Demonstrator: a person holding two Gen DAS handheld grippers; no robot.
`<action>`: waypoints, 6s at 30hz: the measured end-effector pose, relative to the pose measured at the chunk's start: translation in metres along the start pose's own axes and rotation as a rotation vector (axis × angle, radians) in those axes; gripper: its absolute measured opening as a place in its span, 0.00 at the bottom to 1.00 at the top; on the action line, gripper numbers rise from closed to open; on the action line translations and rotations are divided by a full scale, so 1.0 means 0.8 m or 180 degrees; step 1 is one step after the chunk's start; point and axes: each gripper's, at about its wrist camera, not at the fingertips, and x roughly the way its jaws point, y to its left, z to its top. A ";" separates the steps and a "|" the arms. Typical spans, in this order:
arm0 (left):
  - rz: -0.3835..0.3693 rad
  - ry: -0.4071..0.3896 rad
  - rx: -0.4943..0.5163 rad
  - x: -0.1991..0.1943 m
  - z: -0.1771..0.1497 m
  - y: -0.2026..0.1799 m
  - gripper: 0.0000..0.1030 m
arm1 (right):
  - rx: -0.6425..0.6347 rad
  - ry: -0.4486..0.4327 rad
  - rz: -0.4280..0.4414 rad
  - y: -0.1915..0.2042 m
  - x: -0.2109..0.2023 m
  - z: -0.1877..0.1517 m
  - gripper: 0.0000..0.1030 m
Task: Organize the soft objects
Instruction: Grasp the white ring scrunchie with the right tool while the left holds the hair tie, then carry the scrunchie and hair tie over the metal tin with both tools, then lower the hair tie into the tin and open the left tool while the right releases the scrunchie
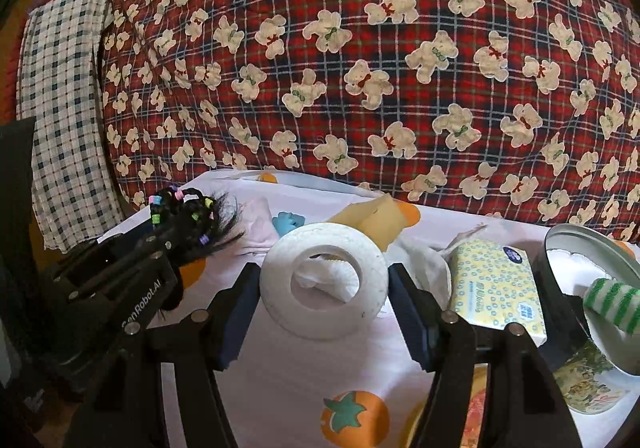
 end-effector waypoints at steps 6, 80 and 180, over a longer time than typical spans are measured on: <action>-0.0001 -0.0054 0.0004 -0.010 -0.004 -0.010 0.17 | 0.0005 -0.0014 0.0008 -0.005 -0.006 -0.002 0.65; -0.0826 -0.0240 0.0664 -0.062 -0.022 -0.360 0.17 | 0.0676 -0.0327 -0.1068 -0.356 -0.101 -0.034 0.65; -0.0599 -0.0204 0.0635 -0.038 -0.046 -0.364 1.00 | 0.0675 -0.0793 -0.1419 -0.374 -0.121 -0.060 0.80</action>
